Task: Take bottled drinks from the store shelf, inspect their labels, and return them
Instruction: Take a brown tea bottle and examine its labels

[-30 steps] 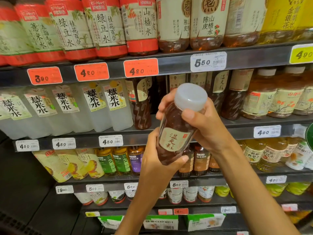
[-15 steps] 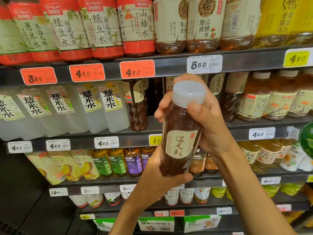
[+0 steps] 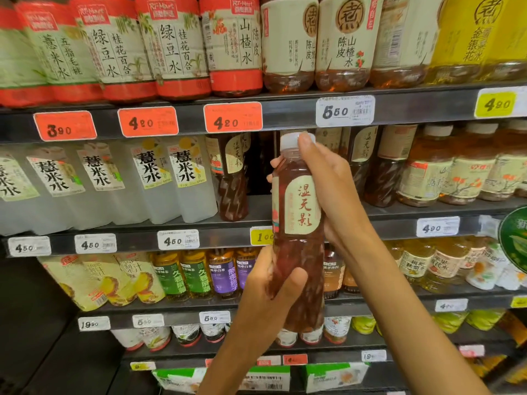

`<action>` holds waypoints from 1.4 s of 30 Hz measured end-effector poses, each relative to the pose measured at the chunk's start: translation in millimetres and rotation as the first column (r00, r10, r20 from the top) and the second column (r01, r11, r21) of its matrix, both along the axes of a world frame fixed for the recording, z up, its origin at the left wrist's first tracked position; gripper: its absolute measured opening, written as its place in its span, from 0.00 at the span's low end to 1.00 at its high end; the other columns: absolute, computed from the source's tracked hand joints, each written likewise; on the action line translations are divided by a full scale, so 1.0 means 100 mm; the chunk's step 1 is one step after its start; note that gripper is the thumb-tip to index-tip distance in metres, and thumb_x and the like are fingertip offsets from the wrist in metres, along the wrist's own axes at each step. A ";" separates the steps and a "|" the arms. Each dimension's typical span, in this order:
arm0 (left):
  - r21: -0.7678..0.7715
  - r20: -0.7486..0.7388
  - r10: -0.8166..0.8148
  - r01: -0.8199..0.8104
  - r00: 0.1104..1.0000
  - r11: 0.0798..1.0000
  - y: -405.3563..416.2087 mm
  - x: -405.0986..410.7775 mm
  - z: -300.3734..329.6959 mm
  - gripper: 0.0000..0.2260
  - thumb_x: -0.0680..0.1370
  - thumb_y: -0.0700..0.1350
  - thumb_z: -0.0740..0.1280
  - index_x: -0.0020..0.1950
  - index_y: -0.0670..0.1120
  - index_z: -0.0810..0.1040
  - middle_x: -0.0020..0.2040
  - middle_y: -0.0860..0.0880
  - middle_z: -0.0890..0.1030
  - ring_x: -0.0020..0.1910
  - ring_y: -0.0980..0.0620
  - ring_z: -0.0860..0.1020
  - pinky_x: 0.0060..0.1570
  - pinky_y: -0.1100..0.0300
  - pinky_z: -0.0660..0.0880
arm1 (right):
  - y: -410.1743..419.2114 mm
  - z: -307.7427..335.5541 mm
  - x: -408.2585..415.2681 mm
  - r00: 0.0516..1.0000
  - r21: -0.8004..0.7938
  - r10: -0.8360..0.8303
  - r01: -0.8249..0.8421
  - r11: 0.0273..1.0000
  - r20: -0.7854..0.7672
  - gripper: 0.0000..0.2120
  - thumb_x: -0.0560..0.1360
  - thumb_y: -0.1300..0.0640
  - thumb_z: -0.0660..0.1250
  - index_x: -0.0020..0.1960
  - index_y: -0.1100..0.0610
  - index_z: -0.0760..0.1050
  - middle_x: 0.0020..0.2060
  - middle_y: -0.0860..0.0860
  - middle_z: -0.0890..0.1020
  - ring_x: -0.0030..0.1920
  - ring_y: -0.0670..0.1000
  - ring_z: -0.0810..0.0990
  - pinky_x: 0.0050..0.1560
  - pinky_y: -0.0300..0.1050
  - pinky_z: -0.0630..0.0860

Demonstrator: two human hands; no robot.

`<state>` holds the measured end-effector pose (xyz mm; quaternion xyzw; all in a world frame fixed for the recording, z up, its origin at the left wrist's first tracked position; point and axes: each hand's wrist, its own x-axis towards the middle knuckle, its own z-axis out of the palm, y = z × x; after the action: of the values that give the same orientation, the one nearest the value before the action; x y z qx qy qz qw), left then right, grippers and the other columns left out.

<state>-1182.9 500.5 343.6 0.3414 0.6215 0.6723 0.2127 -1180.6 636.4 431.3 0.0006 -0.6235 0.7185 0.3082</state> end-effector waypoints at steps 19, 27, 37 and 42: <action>-0.152 -0.177 0.289 -0.316 0.941 0.936 -0.01 -0.05 -0.02 0.20 0.61 0.62 0.70 0.49 0.57 0.73 0.42 0.66 0.79 0.41 0.65 0.79 0.34 0.73 0.74 | 0.13 -0.24 -0.14 0.952 -0.273 0.300 -0.276 0.922 0.051 0.25 0.72 0.41 0.61 0.59 0.60 0.75 0.45 0.56 0.83 0.46 0.56 0.83 0.53 0.53 0.79; -0.109 -0.119 0.096 -0.109 0.988 0.988 -0.06 -0.05 -0.02 0.27 0.59 0.62 0.74 0.55 0.60 0.72 0.47 0.62 0.81 0.48 0.62 0.80 0.41 0.70 0.76 | 0.10 -0.20 -0.11 0.854 -0.354 0.480 -0.520 0.777 -0.201 0.22 0.68 0.43 0.70 0.50 0.60 0.75 0.40 0.54 0.79 0.37 0.51 0.80 0.41 0.45 0.80; -0.067 -0.215 0.390 -0.412 0.896 0.909 0.05 0.04 -0.08 0.27 0.60 0.62 0.73 0.56 0.67 0.67 0.47 0.67 0.77 0.46 0.63 0.79 0.41 0.67 0.79 | 0.16 -0.21 -0.12 0.973 -0.139 0.228 -0.220 0.965 0.043 0.20 0.74 0.43 0.64 0.56 0.57 0.78 0.46 0.55 0.85 0.49 0.56 0.84 0.47 0.47 0.80; -0.068 -0.081 0.186 -0.191 0.979 0.979 0.04 0.00 -0.12 0.28 0.63 0.56 0.74 0.60 0.63 0.67 0.51 0.68 0.78 0.52 0.66 0.78 0.45 0.72 0.75 | 0.13 -0.22 -0.15 0.978 -0.134 0.203 -0.196 0.971 0.047 0.19 0.73 0.43 0.63 0.53 0.57 0.78 0.41 0.54 0.84 0.40 0.54 0.84 0.45 0.50 0.80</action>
<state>-1182.8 504.3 331.9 0.2975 0.6836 0.6522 0.1374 -1195.2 648.9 409.5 0.0218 -0.5815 0.7844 0.2149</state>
